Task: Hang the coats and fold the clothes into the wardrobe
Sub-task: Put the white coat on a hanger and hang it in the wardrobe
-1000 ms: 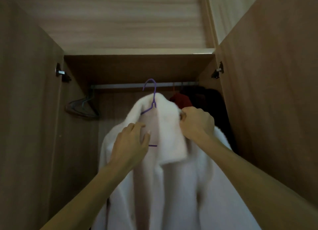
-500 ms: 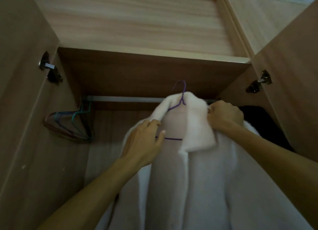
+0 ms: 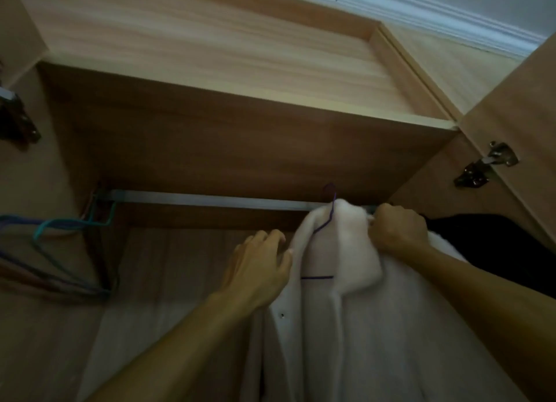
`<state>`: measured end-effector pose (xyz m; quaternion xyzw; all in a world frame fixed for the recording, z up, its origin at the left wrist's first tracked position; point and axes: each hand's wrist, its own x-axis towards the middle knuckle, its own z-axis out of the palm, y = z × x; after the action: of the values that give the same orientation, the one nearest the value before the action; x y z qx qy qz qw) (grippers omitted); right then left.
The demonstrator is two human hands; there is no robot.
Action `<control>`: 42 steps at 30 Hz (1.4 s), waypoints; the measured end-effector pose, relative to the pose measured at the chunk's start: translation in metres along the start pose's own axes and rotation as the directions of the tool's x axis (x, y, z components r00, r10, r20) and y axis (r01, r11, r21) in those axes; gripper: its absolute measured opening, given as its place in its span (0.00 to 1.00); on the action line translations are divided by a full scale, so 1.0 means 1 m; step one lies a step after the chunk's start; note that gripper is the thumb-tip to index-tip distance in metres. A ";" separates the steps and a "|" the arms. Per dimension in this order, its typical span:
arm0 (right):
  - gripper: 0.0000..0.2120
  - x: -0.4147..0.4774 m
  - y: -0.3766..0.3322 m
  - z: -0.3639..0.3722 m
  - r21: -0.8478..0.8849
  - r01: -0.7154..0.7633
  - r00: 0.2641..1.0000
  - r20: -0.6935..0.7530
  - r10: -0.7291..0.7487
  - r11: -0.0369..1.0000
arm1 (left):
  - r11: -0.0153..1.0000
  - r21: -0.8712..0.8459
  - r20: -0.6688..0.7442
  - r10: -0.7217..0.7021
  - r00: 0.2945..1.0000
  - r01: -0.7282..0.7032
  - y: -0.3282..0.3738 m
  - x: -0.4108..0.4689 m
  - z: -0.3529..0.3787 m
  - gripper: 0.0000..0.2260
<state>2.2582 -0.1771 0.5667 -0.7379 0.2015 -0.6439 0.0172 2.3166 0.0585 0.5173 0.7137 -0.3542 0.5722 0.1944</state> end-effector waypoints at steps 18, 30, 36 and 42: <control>0.09 0.051 0.023 0.079 -0.076 0.125 0.989 -0.070 -0.131 0.989 | 0.999 -0.024 -0.041 0.047 0.998 -0.048 -0.005 0.052 0.124 0.11; 0.06 0.004 -0.001 0.076 -0.279 0.259 0.966 0.060 -0.252 0.925 | 0.998 -0.049 0.028 -0.043 0.999 0.044 -0.016 0.015 0.128 0.09; 0.15 -0.028 -0.017 0.064 -0.243 0.302 0.953 0.043 -0.301 0.922 | 0.992 -0.055 0.149 -0.102 0.984 0.111 -0.036 -0.033 0.104 0.12; 0.19 -0.095 -0.033 0.059 0.060 0.440 0.896 0.028 -0.442 0.896 | 0.949 -0.212 0.209 -0.188 0.960 0.232 -0.055 -0.087 0.097 0.06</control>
<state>2.3150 -0.1300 0.4767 -0.7766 0.0117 -0.6210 -0.1058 2.4147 0.0540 0.4150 0.7697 -0.3576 0.4332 0.3034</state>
